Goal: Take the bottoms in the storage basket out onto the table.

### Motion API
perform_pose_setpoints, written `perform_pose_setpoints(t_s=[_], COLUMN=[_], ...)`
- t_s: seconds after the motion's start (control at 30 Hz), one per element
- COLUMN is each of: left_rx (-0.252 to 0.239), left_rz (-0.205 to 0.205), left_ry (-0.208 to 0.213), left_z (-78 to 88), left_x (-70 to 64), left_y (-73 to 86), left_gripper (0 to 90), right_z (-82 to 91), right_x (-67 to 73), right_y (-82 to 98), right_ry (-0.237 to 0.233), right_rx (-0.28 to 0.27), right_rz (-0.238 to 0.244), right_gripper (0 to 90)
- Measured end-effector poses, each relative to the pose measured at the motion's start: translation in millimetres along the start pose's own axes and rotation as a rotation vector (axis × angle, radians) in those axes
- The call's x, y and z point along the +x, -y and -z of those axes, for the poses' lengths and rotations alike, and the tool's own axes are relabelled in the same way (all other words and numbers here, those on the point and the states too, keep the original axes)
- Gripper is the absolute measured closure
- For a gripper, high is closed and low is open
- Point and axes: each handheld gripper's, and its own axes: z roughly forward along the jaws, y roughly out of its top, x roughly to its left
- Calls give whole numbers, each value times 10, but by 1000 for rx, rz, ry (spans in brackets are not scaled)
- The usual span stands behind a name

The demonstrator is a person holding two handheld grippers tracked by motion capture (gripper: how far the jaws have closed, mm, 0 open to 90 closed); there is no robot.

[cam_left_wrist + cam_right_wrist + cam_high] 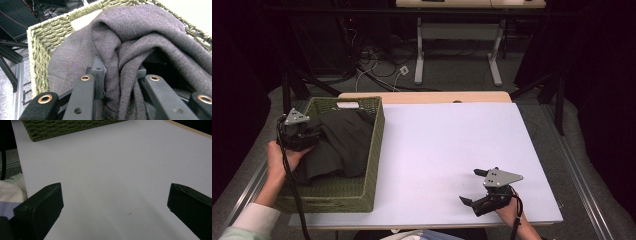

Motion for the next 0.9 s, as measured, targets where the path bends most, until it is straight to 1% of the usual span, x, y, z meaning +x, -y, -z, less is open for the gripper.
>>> perform_pose_setpoints(t_s=[0.37,0.7,0.77,0.9], left_rx=[-25,-51,-52,-58], left_rz=[12,1,-7,-9], left_ry=[-11,-21,-22,-25], left_z=[100,190,206,227], left_x=[39,30,29,19], left_y=[-40,-115,-126,-147], left_gripper=[725,725,725,725], right_z=[1,1,0,1], right_x=[0,0,0,-2], right_y=[-1,-1,-1,-1], right_ry=[0,1,1,1], right_rx=[-2,-2,-1,-2], right_rz=[-1,-1,0,-1], right_gripper=[0,0,0,0])
